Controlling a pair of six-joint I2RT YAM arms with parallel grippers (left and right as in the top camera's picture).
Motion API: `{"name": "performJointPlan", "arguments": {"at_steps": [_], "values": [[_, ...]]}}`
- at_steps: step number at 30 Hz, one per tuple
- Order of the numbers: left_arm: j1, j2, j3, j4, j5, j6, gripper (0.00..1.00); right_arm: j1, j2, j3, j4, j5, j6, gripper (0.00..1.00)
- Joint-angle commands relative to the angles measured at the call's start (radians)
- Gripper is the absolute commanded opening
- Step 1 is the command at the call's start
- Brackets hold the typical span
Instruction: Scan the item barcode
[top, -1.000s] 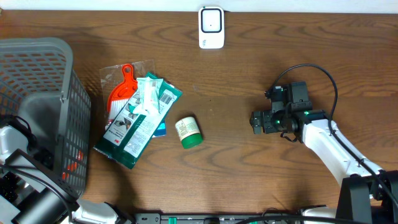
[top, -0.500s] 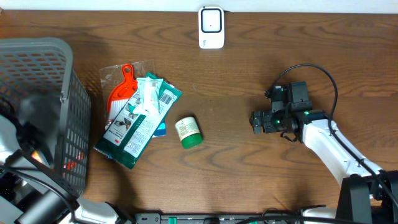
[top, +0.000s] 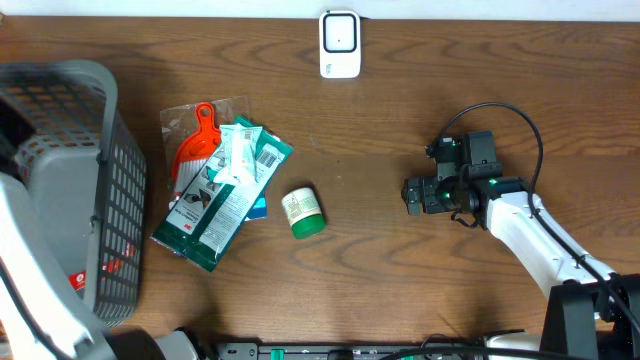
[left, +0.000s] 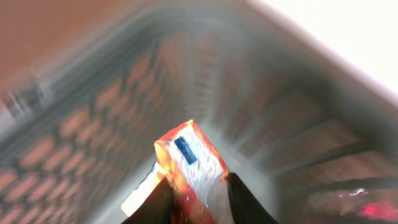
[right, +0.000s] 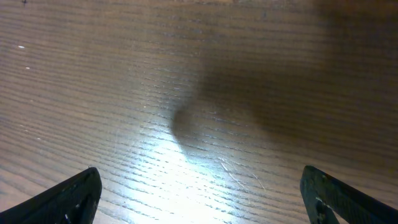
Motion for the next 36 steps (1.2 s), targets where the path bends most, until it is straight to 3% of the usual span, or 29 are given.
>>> {"name": "performJointPlan", "arguments": {"at_steps": [1, 8, 14, 22, 36], "values": [[-0.062, -0.123, 0.053, 0.071, 0.111, -0.011, 0.25, 0.010, 0.003, -0.005, 0.001, 0.002, -0.013, 0.99], [-0.240, -0.304, 0.053, 0.331, 0.347, -0.107, 0.25, 0.010, 0.003, -0.005, 0.006, 0.001, -0.013, 0.99], [-0.403, -0.267, 0.040, 0.275, 0.400, -0.106, 0.25, 0.010, 0.003, -0.005, 0.008, 0.001, -0.013, 0.99], [-0.527, 0.045, 0.025, 0.012, 0.390, -0.092, 0.25, 0.010, 0.003, -0.005, 0.006, 0.002, -0.013, 0.99], [-0.607, 0.602, 0.025, -0.210, 0.389, -0.091, 0.25, 0.010, 0.003, -0.006, 0.003, 0.002, -0.013, 0.99]]}}
